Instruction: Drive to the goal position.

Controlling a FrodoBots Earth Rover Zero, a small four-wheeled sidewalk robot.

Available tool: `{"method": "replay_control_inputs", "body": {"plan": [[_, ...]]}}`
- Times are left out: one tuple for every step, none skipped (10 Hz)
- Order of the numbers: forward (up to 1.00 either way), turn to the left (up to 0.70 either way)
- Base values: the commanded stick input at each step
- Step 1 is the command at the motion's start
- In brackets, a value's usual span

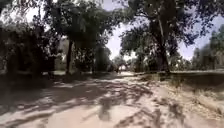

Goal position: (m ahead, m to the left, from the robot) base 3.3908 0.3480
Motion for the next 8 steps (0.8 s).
{"method": "replay_control_inputs", "body": {"plan": [[0.70,-0.01],[0.70,-0.01],[0.70,-0.01],[0.70,-0.01],[0.70,-0.01],[0.70,-0.01],[0.70,-0.01],[0.70,-0.01]]}}
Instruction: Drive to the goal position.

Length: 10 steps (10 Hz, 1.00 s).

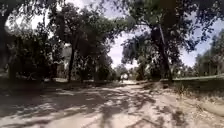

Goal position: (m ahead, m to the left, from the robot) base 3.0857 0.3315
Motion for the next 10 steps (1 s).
{"method": "replay_control_inputs", "body": {"plan": [[0.70,-0.01],[0.70,-0.01],[0.70,-0.01],[0.70,-0.01],[0.70,-0.01],[0.70,-0.01],[0.70,-0.01],[0.70,-0.01],[0.70,-0.01],[0.70,-0.07]]}}
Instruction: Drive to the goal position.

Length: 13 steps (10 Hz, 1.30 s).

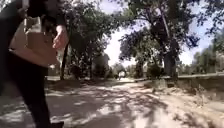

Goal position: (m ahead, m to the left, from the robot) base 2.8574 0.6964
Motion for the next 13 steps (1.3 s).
{"method": "replay_control_inputs", "body": {"plan": [[0.70,-0.22],[0.70,-0.35],[0.70,-0.12],[0.70,-0.01],[0.70,-0.01],[0.70,-0.01],[0.70,-0.01],[0.70,-0.01],[0.70,-0.01],[0.70,-0.01],[0.70,-0.01],[0.70,-0.01],[0.70,-0.01]]}}
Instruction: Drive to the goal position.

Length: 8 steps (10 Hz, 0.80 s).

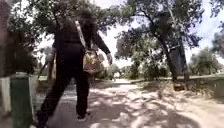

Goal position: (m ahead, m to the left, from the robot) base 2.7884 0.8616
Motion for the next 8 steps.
{"method": "replay_control_inputs", "body": {"plan": [[0.70,-0.01],[0.70,-0.01],[0.70,-0.01],[0.70,-0.01],[0.70,-0.01],[0.70,-0.01],[0.70,-0.01],[0.70,-0.01]]}}
